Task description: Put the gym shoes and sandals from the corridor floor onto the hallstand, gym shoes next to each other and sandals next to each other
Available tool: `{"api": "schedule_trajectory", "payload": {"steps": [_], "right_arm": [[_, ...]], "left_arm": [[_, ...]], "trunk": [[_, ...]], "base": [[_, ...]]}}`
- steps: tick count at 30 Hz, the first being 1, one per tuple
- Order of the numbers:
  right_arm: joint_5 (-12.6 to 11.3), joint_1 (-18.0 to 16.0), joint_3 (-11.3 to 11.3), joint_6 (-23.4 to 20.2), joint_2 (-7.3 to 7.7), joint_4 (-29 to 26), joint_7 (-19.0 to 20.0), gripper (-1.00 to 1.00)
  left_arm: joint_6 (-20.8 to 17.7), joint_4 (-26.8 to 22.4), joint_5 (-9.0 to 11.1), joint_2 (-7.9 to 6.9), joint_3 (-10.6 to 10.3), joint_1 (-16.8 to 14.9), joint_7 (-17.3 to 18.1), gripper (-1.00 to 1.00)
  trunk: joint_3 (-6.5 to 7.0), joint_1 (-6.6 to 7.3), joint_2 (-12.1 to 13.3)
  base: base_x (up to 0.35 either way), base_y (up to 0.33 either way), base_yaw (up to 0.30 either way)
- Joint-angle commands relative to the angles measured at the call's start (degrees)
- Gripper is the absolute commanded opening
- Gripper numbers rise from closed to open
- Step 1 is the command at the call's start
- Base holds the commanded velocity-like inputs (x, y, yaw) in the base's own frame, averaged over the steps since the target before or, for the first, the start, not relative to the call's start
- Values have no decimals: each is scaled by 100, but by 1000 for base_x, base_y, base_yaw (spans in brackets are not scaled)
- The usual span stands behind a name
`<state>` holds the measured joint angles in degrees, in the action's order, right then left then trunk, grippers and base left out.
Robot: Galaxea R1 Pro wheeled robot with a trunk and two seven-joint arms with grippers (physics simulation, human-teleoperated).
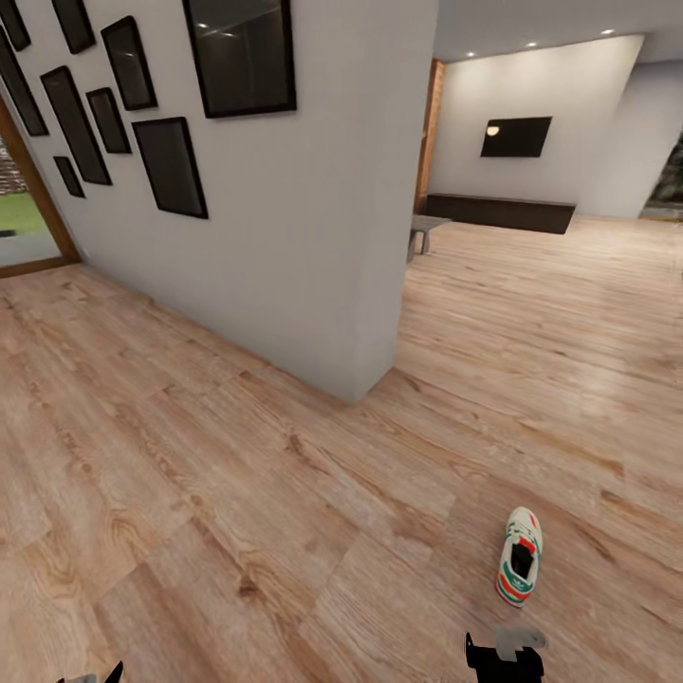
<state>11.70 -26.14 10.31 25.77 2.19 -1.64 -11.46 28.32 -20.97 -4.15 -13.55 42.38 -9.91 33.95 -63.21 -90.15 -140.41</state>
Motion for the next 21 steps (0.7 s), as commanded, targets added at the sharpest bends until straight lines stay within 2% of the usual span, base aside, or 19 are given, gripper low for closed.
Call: {"api": "schedule_trajectory", "payload": {"steps": [1, 9, 14, 18, 21], "right_arm": [[60, -5, 42, 16, -1, 9, -23, 100], [60, -5, 42, 16, -1, 6, -20, 100], [60, -5, 42, 16, -2, 12, -20, 100], [60, -5, 42, 16, -3, 13, -17, 100], [60, -5, 42, 16, -2, 13, -16, 100]], "left_arm": [[24, 4, -44, 2, 48, -6, 33, 100], [13, -26, -17, -45, 85, -7, 22, 100], [11, -39, 103, -102, 480, -4, 28, 100], [15, -21, 96, -88, 611, -5, 39, 100], [15, -3, 77, -59, 612, -4, 41, 100]], "trunk": [[-2, 1, -2], [18, 1, -2], [30, 1, -2], [40, 1, -2], [47, 1, -2]], "base": [[0, 0, -255], [0, 0, -255], [0, 0, -255], [0, 0, -255], [0, 0, -255]]}}
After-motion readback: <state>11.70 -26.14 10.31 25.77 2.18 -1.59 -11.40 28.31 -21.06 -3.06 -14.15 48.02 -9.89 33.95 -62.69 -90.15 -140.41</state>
